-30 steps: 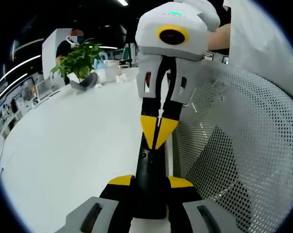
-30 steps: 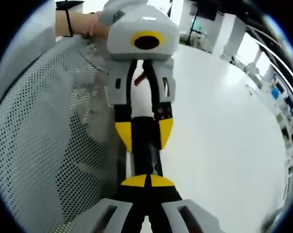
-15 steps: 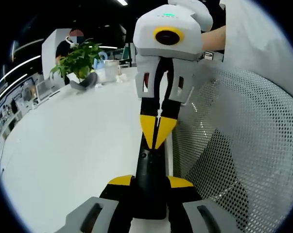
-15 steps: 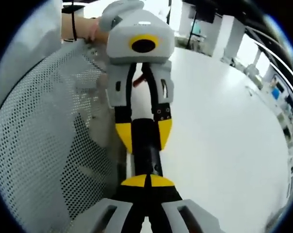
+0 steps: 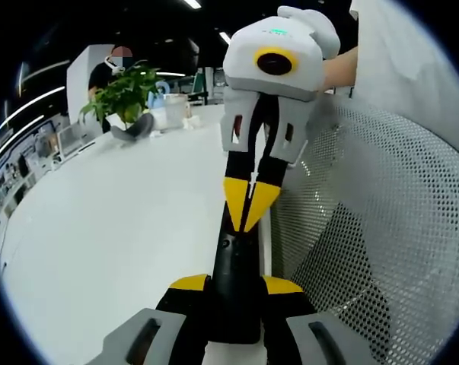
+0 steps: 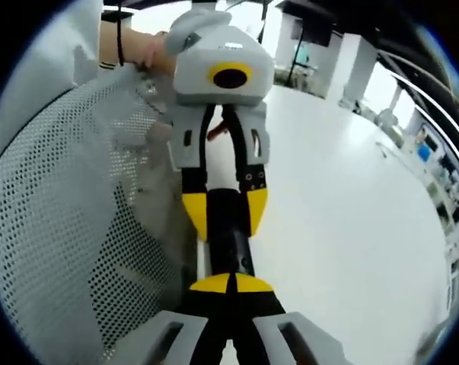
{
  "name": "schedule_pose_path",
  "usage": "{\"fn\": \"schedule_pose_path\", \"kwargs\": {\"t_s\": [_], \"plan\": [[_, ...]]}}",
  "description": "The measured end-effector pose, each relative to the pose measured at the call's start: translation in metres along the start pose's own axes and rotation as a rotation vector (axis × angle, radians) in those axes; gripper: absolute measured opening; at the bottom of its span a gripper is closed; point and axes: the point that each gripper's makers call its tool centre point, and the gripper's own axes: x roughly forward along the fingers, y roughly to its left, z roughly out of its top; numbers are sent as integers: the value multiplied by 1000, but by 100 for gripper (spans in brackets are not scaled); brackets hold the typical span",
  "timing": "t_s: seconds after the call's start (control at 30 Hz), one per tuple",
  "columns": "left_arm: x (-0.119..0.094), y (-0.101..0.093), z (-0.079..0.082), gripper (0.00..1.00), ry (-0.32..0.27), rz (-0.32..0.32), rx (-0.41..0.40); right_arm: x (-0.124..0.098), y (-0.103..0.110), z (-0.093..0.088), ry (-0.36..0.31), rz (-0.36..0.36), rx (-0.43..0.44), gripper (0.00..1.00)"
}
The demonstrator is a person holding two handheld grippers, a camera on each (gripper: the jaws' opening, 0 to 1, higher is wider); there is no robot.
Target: Press the specified remote control buttons in sequence, fully releasing each button before pressing the next.
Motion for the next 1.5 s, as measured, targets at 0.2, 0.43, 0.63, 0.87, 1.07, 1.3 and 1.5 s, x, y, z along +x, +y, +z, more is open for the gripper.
{"fn": "schedule_pose_path", "kwargs": {"t_s": [0.2,0.43,0.63,0.87,1.07,1.3,1.5], "plan": [[0,0,0,25,-4,-1,-2,-3,-3,-6,12,-5,21,0],[0,0,0,25,-3,-2,-1,-2,-3,-8,65,0,32,0],[0,0,-1,25,-3,-3,0,0,-4,-8,157,24,38,0],[0,0,-1,25,-3,0,-1,1,-4,-8,216,47,4,0],[0,-1,-1,25,-4,-1,0,-1,-2,-9,159,21,-59,0],[0,-1,-1,25,-4,-1,-3,-2,-5,-8,107,39,53,0],[0,-1,-1,25,-5,2,-5,-3,-4,-8,114,31,75,0]]}}
